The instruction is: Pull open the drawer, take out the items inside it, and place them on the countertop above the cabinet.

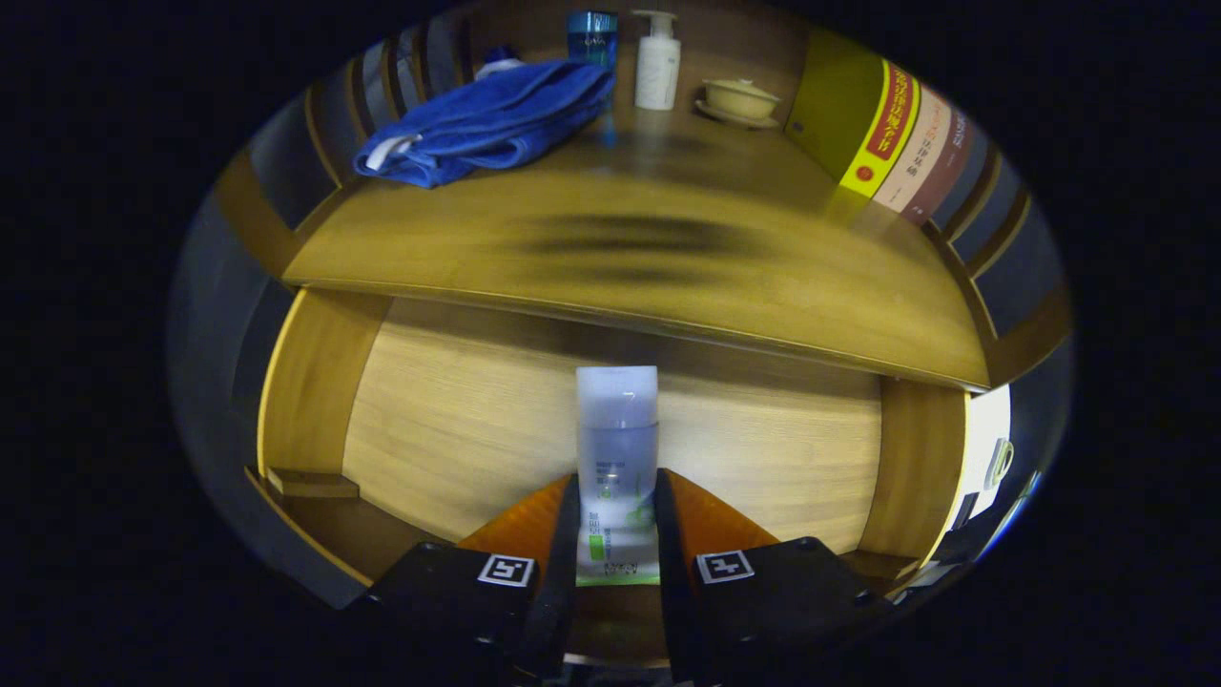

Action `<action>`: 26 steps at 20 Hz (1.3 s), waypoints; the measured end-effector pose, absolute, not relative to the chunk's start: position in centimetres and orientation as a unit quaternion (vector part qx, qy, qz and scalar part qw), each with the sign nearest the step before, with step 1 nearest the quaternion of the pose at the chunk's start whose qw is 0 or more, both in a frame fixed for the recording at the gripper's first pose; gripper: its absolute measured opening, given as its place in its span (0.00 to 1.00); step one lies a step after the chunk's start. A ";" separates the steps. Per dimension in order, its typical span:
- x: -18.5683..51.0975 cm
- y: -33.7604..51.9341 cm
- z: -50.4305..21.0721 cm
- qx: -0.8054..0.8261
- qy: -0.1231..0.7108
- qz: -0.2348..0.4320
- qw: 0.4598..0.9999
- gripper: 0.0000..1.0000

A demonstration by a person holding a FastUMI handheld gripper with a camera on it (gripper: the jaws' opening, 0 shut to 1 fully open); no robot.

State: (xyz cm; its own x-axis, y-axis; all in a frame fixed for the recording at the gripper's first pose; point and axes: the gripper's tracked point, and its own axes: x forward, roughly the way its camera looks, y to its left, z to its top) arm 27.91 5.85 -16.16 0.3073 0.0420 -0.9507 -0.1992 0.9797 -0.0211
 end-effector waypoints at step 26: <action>49.1 8.0 -6.6 -0.027 0.500 0.006 0.866 0.48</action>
State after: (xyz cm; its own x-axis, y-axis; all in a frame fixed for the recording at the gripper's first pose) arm 49.05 8.01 -6.57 0.5006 -0.0154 -0.8655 -0.0379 0.9985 -0.0397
